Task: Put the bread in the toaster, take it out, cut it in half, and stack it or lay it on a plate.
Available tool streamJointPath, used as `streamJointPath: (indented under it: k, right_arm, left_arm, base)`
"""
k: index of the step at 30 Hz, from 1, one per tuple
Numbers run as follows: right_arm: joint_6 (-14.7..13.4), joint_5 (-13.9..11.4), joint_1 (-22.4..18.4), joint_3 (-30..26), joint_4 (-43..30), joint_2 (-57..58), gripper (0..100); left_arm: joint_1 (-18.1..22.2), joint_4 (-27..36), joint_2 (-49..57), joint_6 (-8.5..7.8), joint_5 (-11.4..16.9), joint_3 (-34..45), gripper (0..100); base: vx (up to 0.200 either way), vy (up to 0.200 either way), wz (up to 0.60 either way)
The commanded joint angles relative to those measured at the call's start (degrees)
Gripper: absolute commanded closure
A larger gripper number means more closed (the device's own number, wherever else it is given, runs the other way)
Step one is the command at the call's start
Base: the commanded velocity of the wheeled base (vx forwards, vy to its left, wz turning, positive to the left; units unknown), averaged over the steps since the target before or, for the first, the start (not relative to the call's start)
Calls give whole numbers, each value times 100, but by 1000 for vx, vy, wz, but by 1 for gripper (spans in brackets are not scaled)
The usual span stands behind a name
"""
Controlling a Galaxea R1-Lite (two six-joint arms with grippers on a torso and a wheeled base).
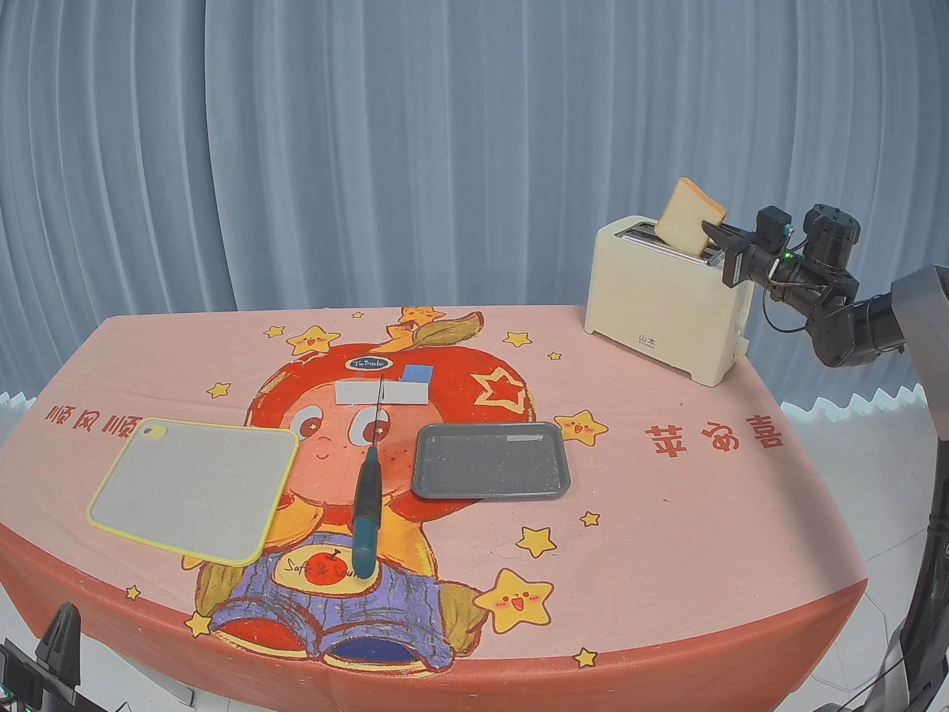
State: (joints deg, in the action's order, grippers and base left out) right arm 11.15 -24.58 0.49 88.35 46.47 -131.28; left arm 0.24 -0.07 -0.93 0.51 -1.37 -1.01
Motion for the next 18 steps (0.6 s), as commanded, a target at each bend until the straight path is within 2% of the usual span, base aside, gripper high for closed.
streamJointPath:
  k: [1, 5, 6, 18]
  right_arm:
    - [1, -3, 13, 25, 2, -12, 100]
    - [1, -3, 39, -10, 2, -12, 100]
    - [1, -3, 39, -10, 2, -12, 0]
    - [1, 14, 48, -19, 11, 15, 0]
  left_arm:
    - [2, -1, 31, 2, -4, 101, 100]
    - [2, -1, 31, 2, -4, 101, 100]
    - [2, -1, 31, 2, -4, 101, 100]
    - [-7, -1, 31, 2, -4, 101, 100]
  base:
    - [0, 0, 0]
    - [0, 0, 0]
    - [0, 0, 0]
    - [0, 0, 0]
